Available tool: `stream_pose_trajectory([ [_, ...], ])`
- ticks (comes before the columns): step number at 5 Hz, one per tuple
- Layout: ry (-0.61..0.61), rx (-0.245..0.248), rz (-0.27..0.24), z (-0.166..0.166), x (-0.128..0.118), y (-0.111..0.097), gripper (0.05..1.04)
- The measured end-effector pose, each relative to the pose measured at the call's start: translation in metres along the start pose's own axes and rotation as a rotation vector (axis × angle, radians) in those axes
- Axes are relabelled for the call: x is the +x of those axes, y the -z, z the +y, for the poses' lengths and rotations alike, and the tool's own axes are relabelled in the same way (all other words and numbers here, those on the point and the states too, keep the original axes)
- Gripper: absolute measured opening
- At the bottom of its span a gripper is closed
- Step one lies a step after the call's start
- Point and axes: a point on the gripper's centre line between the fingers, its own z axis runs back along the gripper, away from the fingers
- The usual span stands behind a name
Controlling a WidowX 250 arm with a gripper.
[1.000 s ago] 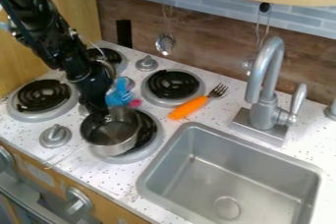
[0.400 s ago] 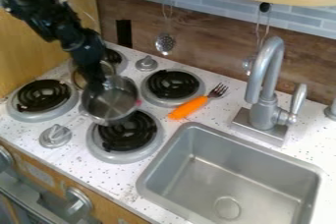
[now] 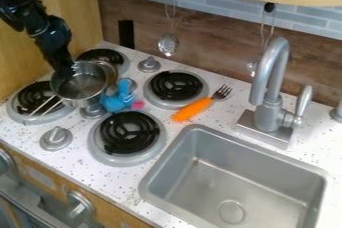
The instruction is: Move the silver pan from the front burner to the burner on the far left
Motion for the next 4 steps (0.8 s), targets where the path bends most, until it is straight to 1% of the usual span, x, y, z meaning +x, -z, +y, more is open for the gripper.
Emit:
stream_pose_trajectory([
  [1,-0.066,0.014,0.009,0.021,-0.015,-0.004,0.099],
  [2,-0.134,0.02,-0.002,0.04,-0.037,-0.015,0.099],
  [3,-0.112,-0.001,0.004,0.036,-0.054,-0.005,0.099],
  [4,-0.107,0.073,-0.022,0.041,-0.057,-0.015,0.099],
])
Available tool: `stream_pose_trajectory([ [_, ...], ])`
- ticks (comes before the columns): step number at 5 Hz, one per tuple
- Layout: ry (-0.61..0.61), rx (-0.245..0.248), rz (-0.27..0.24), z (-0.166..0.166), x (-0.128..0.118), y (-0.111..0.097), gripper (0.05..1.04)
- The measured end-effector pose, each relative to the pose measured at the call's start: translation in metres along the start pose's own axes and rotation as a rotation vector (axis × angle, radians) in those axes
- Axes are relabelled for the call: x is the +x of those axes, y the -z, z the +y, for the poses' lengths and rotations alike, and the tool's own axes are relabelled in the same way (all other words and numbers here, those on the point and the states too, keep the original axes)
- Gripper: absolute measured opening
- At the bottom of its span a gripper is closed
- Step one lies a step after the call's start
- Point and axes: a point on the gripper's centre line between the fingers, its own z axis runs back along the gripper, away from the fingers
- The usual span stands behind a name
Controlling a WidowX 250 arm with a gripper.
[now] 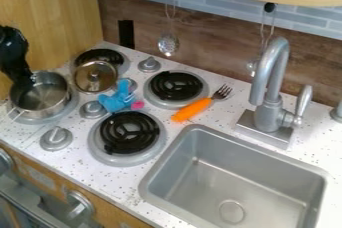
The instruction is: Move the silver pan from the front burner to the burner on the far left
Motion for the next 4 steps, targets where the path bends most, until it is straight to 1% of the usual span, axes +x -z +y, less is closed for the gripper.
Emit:
stream_pose_trajectory([
  [1,0.011,0.061,-0.008,0.01,-0.001,-0.002,0.099],
  [2,0.009,0.108,-0.034,0.017,0.003,-0.003,0.099],
  [3,-0.006,0.16,-0.024,0.022,0.004,-0.003,0.099],
  [4,-0.006,0.189,-0.005,0.022,0.007,0.003,0.099],
])
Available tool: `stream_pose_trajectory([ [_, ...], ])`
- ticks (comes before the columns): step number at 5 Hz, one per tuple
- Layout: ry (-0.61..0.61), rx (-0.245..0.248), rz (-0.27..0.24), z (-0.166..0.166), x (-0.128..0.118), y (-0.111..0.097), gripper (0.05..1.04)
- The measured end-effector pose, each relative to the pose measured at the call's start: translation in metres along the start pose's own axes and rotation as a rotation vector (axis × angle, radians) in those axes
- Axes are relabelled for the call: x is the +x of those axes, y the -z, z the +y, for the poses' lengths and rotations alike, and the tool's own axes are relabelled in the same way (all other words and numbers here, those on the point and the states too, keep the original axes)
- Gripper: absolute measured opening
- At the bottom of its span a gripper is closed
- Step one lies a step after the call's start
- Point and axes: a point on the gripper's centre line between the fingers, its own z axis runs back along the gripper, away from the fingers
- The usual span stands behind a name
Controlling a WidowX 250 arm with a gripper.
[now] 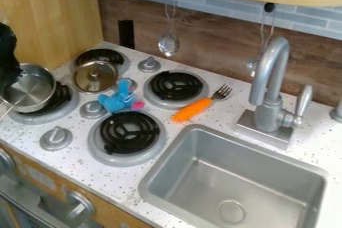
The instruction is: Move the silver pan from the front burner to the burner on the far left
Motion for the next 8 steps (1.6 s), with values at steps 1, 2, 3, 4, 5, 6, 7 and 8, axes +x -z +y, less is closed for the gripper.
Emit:
stream_pose_trajectory([
  [1,0.002,0.0,0.025,-0.004,0.001,0.009,0.099],
  [2,0.017,-0.002,0.049,-0.011,0.002,0.017,0.123],
  [3,0.033,0.016,0.069,-0.015,0.002,0.024,0.32],
  [4,0.052,0.019,0.07,-0.019,0.006,0.026,0.618],
  [5,0.066,0.011,0.064,-0.021,0.008,0.026,0.919],
  [6,0.09,0.008,0.052,-0.025,0.009,0.029,1.017],
  [7,0.114,-0.008,0.034,-0.03,0.008,0.031,1.011],
  [8,0.143,-0.043,0.005,-0.04,0.006,0.029,1.009],
])
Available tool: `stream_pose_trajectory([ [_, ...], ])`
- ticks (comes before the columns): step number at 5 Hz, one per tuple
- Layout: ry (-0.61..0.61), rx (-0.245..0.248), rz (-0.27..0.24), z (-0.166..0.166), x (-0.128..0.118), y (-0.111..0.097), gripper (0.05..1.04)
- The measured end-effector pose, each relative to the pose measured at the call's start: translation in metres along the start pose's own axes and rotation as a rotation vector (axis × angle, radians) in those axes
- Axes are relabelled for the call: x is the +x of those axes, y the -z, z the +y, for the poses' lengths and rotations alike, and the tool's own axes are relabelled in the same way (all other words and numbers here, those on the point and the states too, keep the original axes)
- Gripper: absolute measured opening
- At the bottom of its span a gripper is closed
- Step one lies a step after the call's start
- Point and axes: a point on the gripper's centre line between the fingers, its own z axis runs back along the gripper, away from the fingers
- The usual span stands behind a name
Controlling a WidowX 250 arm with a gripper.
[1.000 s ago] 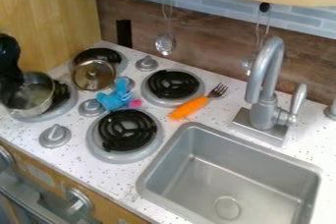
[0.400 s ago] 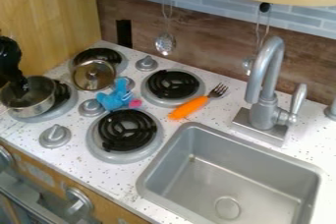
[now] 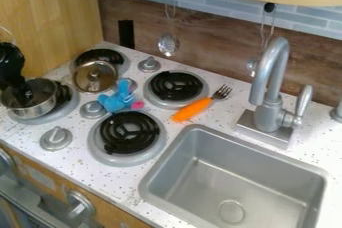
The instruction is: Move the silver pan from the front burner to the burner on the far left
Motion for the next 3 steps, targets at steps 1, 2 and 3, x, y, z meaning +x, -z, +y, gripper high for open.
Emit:
stream_pose_trajectory([
  [1,0.058,-0.013,-0.102,-0.013,0.012,-0.023,1.007],
  [2,0.113,-0.019,-0.191,-0.025,0.025,-0.046,1.007],
  [3,0.132,-0.019,-0.251,-0.03,0.031,-0.06,1.007],
])
